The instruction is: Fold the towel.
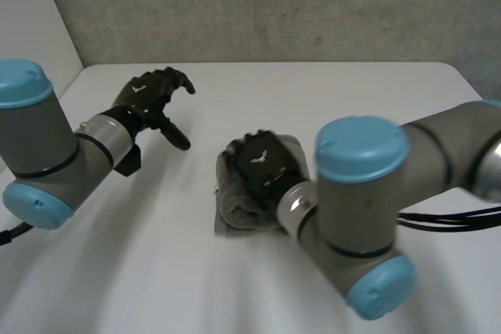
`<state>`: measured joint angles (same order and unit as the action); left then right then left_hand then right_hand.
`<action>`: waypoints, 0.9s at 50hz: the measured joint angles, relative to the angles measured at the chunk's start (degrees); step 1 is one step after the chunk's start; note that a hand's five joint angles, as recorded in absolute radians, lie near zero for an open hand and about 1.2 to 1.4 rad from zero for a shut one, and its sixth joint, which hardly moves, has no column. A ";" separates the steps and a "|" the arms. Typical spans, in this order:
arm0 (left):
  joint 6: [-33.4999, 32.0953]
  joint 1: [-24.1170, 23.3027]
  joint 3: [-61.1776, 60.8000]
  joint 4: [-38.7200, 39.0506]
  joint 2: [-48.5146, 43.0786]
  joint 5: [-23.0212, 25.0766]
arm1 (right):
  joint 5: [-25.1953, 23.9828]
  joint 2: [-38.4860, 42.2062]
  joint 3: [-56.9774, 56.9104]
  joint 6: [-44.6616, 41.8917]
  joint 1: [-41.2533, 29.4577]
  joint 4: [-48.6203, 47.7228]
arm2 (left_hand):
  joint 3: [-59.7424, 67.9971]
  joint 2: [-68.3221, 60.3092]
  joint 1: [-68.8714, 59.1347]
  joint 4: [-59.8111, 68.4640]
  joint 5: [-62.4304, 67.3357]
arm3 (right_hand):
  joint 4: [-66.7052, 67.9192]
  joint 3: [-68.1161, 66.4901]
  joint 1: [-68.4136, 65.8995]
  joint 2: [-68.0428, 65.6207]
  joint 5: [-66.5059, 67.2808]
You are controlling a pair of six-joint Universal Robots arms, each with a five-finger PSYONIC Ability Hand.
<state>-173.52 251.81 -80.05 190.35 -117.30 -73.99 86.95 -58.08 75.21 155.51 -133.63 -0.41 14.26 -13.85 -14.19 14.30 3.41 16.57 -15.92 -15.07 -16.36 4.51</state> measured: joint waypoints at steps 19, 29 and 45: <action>-0.85 -10.10 -0.59 0.07 -8.22 -0.90 | -8.10 1.83 4.57 18.28 13.22 -0.59 | 0.00 0.07 0.00 -0.06 0.00 | -1.43 1.85 1.97 1.68 -0.53; -0.97 -10.28 1.39 -0.34 -13.89 -2.47 | -9.65 7.41 3.11 19.91 14.12 -0.40 | 0.00 0.11 0.00 -0.06 0.00 | -1.43 2.18 2.24 1.68 -0.53; -1.02 -10.14 1.48 -4.52 -4.22 -2.63 | -8.48 -4.44 3.33 21.27 14.05 0.15 | 0.00 0.11 0.00 -0.08 -0.01 | -1.44 2.18 2.26 1.68 -0.54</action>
<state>-174.53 241.66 -78.57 185.83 -121.52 -76.62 78.46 -62.51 78.54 176.77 -119.58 -0.26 14.26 -13.74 -14.18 14.21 3.40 15.13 -13.74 -12.80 -14.68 3.97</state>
